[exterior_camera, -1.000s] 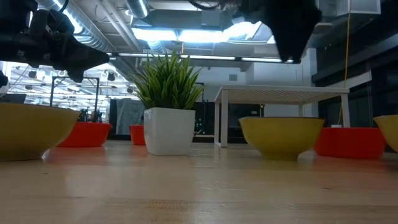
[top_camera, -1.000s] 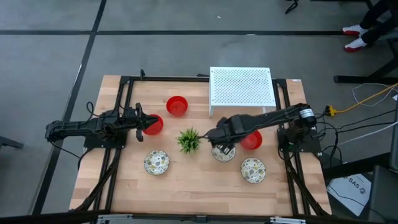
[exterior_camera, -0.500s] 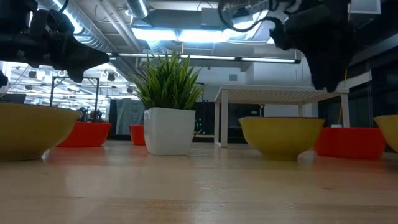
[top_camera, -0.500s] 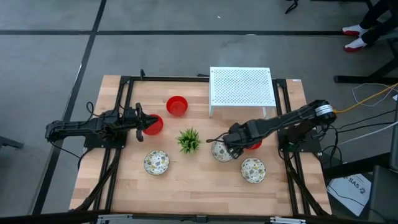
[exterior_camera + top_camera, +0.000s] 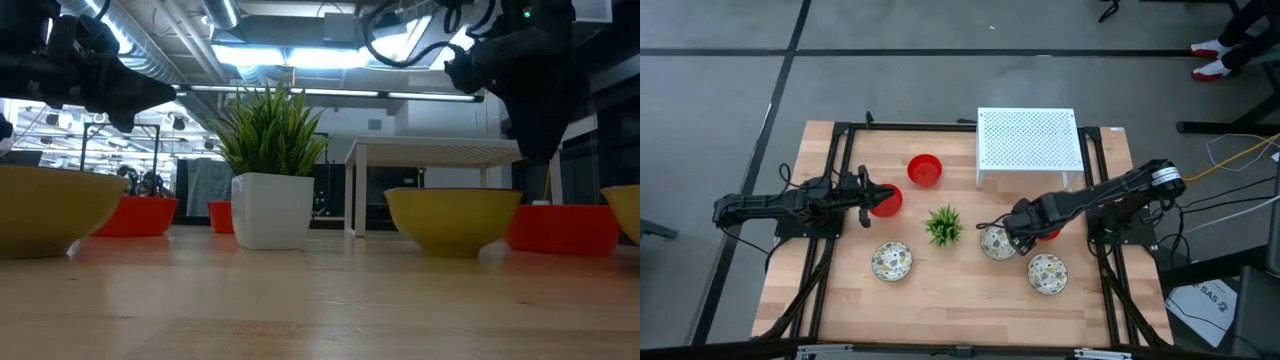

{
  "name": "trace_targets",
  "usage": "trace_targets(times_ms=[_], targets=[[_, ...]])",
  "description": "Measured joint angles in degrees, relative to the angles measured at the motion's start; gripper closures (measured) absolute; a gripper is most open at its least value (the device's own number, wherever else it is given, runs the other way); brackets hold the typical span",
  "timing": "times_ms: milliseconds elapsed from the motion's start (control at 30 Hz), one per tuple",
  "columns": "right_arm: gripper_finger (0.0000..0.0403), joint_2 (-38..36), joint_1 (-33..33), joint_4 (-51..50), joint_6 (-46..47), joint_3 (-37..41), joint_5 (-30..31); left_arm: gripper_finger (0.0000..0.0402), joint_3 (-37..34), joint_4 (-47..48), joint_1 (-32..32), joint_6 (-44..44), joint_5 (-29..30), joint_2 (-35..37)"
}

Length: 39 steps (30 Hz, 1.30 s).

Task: Pick & Place Mini bowls
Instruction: Put the bottom right red bowl on the shelf

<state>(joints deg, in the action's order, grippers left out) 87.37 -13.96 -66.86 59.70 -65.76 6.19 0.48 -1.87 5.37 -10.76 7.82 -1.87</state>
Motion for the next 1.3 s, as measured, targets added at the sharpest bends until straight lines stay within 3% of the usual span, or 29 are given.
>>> trace_targets(times_ms=[300,1000,1133,1300], targets=[[0.0132,0.0,-2.0,11.0,1.5,7.8,-0.1,0.0358,0.0,0.0,0.0,0.0,0.0,0.0],[0.0133,0.1,-2.2,21.0,-3.1,17.5,-1.3,0.0359,0.0,0.0,0.0,0.0,0.0,0.0],[0.0156,0.1,-2.2,21.2,-3.1,17.5,-1.3,0.0357,0.0,0.0,0.0,0.0,0.0,0.0],[0.0215,0.1,-2.2,21.3,-3.2,17.5,-1.3,0.0359,0.0,0.0,0.0,0.0,0.0,0.0]])
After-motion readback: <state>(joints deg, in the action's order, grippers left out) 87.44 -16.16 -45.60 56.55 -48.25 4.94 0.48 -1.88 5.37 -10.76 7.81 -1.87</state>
